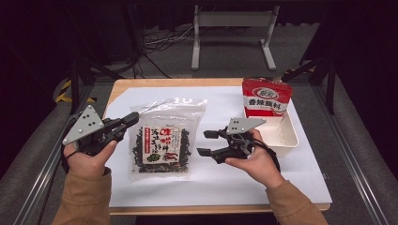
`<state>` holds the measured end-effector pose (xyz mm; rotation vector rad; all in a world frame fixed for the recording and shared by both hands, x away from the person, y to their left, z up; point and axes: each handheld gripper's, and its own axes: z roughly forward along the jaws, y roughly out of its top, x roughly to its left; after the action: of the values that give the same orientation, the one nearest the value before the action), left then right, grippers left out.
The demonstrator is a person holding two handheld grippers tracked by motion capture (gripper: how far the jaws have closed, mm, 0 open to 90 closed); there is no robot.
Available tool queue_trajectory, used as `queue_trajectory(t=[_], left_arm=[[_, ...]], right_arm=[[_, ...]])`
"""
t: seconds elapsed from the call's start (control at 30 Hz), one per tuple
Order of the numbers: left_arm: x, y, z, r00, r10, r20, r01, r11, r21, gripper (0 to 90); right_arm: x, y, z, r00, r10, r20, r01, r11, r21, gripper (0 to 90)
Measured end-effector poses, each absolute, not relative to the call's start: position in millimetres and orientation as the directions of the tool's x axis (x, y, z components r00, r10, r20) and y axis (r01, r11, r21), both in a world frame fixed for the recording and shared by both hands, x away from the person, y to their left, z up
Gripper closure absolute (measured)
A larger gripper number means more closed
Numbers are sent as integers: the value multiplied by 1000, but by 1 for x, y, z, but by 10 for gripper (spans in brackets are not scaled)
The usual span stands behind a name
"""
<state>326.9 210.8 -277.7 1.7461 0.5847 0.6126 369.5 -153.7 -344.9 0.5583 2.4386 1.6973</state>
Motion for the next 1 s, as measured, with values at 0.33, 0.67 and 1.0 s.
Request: queue_trajectory(t=[0.33,0.67,1.0], left_arm=[[325,196,-277,779,620,88,63,-217,974,895],[322,194,-276,789,609,81,56,-204,977,894],[323,196,-276,795,603,67,57,-184,981,892]], right_arm=[[375,-131,-351,-930,306,205,284,241,928,391],[374,-134,-344,-949,237,206,264,247,932,707],[371,-137,-337,-959,220,181,235,255,938,752]])
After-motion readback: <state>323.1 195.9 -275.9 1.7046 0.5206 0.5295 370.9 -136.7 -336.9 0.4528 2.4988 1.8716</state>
